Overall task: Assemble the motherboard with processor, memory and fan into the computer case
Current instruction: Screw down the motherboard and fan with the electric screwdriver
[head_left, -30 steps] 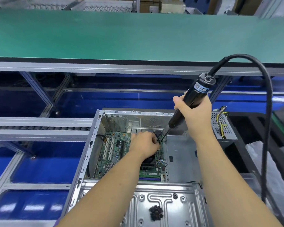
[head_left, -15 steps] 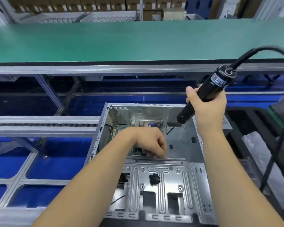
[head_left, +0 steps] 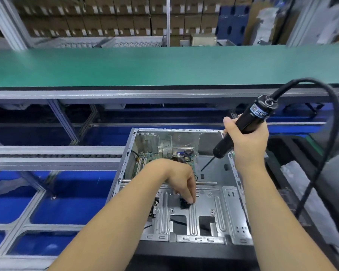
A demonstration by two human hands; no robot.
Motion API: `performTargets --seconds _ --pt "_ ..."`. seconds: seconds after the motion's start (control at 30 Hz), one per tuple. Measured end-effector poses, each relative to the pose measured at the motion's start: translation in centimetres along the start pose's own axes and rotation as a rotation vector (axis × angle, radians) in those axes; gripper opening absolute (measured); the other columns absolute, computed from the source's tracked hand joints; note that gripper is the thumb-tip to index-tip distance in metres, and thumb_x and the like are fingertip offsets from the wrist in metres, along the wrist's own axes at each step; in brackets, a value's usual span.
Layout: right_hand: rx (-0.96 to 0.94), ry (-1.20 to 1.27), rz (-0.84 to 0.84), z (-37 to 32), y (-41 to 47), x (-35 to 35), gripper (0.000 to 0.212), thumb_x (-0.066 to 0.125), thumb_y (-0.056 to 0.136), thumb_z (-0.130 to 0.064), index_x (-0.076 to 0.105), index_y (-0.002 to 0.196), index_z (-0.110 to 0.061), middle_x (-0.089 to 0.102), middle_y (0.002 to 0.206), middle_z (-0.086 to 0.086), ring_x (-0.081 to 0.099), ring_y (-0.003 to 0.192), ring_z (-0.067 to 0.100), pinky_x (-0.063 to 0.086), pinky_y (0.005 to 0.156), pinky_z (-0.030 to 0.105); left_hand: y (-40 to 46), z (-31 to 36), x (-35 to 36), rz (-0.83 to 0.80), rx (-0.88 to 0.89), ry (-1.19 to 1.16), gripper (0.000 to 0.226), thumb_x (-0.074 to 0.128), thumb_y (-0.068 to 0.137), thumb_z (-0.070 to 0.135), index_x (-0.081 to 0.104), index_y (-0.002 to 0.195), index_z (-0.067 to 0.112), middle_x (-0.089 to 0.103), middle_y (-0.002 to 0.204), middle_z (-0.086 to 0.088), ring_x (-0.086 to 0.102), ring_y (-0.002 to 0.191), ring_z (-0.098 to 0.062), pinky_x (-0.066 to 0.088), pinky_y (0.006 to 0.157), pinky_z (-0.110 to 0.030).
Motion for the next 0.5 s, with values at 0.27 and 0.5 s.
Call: performTargets --seconds 0.27,0.5 --pt "0.011 0.015 0.007 -0.7 -0.8 -0.8 0.024 0.084 0.073 -0.043 0.062 0.079 -0.034 0.067 0.081 0.006 0.065 0.084 0.044 0.054 0.086 0.063 -0.2 1.3 -0.1 0.063 0.050 0.061 0.008 0.080 0.081 0.021 0.078 0.089 0.021 0.066 0.062 0.024 0.056 0.054 0.008 0.046 0.065 -0.021" --pt "-0.010 0.014 0.002 -1.8 -1.2 -0.9 0.020 0.082 0.073 -0.043 0.063 0.076 -0.042 0.067 0.079 0.002 0.065 0.086 0.040 0.056 0.089 0.059 -0.4 0.9 -0.5 0.142 0.096 -0.016 0.009 0.083 0.078 0.019 0.078 0.085 0.019 0.069 0.067 0.017 0.056 0.052 0.004 0.046 0.054 -0.015"
Point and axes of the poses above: each hand's wrist, its own y-axis towards the middle knuckle, its own x-axis out of the palm, z = x × y, the point moved 9 cm from there along y, towards the middle knuckle
